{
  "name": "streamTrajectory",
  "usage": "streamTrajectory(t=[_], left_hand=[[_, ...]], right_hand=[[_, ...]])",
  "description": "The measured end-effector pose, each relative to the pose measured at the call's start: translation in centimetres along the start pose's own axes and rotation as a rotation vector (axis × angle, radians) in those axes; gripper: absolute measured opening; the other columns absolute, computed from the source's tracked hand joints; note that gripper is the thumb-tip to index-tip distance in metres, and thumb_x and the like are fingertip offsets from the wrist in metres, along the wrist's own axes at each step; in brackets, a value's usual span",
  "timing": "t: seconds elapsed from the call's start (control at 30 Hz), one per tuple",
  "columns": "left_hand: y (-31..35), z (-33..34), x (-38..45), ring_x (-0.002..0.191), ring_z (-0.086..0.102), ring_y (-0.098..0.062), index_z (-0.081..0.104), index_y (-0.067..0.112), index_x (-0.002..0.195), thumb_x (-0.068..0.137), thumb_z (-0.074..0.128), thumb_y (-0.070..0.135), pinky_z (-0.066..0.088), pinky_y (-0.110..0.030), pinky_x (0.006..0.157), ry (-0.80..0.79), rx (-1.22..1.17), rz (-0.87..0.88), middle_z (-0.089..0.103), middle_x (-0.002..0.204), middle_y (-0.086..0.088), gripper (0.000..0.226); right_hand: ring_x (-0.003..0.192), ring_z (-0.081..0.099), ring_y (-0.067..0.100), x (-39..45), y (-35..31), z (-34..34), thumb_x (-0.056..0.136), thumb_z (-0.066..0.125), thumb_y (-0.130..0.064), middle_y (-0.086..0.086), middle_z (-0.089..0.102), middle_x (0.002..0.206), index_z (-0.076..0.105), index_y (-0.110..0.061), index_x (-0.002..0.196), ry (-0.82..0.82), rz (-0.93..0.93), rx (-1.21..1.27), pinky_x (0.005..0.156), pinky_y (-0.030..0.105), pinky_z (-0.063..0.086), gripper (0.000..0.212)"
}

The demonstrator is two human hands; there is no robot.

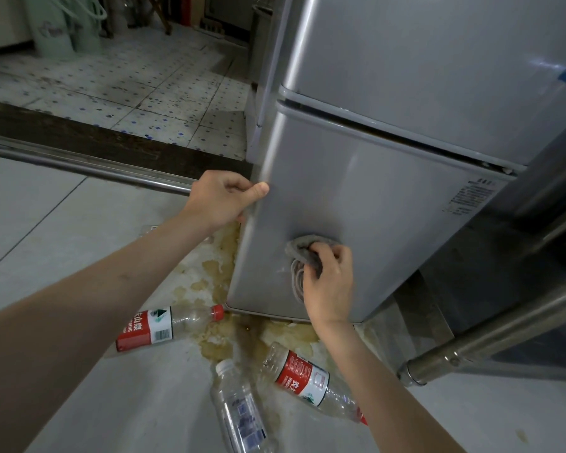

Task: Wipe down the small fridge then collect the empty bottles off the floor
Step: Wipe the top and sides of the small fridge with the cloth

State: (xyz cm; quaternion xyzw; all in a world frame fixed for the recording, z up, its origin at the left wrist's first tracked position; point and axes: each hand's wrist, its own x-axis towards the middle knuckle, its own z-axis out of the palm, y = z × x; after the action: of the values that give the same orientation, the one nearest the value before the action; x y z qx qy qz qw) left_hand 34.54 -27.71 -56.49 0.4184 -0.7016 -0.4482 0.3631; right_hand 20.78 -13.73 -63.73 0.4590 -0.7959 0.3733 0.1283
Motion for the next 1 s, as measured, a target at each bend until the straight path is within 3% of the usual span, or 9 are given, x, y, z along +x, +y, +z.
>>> streamTrajectory(t=[0.17,0.3,0.53,0.7,0.9,1.0], left_hand=[[-0.3,0.0,0.2,0.068,0.07,-0.018,0.071,0.016,0.087,0.075,0.074,0.041,0.058,-0.029,0.07,-0.015,-0.06,-0.033,0.072,0.084,-0.002,0.027],[-0.6,0.2,0.3,0.073,0.07,-0.022,0.068,0.022,0.077,0.074,0.077,0.035,0.059,-0.036,0.071,-0.01,-0.125,-0.04,0.072,0.081,-0.006,0.016],[-0.7,0.2,0.2,0.069,0.063,-0.013,0.066,0.024,0.073,0.075,0.077,0.029,0.055,-0.027,0.063,-0.024,-0.151,-0.039,0.069,0.079,-0.006,0.013],[-0.7,0.1,0.4,0.071,0.062,-0.01,0.067,0.024,0.075,0.075,0.077,0.03,0.052,-0.023,0.057,-0.04,-0.144,-0.042,0.067,0.076,0.0,0.013],[-0.9,0.0,0.8,0.069,0.061,-0.01,0.068,0.022,0.076,0.075,0.078,0.031,0.05,-0.021,0.054,-0.039,-0.15,-0.056,0.066,0.076,0.001,0.013],[-0.9,-0.1,0.8,0.068,0.061,-0.011,0.07,0.017,0.082,0.075,0.078,0.03,0.054,-0.024,0.059,-0.046,-0.133,-0.063,0.066,0.078,-0.001,0.017]], right_hand=[[0.077,0.06,0.03,-0.1,-0.1,0.2,0.08,0.065,-0.005,0.011,0.055,0.1,0.068,-0.011,0.092,-0.002,-0.02,-0.004,0.064,0.04,0.056,0.014],[0.075,0.061,0.031,0.0,-1.8,0.7,0.075,0.069,-0.003,0.012,0.057,0.097,0.067,-0.011,0.089,-0.006,-0.171,0.01,0.058,0.037,0.054,0.016],[0.075,0.062,0.034,-0.4,-1.3,2.5,0.061,0.078,0.003,0.016,0.059,0.091,0.068,-0.01,0.089,-0.086,-0.398,-0.153,0.046,0.036,0.053,0.032],[0.075,0.063,0.03,-1.9,0.4,3.5,0.062,0.08,0.002,0.012,0.058,0.092,0.068,-0.011,0.089,-0.191,-0.349,-0.183,0.048,0.038,0.057,0.032],[0.083,0.063,0.029,-1.5,-2.2,3.1,0.077,0.071,-0.003,0.014,0.056,0.103,0.065,-0.008,0.097,-0.036,-0.251,0.049,0.067,0.036,0.056,0.021],[0.079,0.062,0.031,-0.7,-3.2,3.5,0.078,0.069,-0.005,0.015,0.056,0.1,0.064,-0.008,0.1,0.016,-0.26,0.104,0.063,0.037,0.055,0.023]])
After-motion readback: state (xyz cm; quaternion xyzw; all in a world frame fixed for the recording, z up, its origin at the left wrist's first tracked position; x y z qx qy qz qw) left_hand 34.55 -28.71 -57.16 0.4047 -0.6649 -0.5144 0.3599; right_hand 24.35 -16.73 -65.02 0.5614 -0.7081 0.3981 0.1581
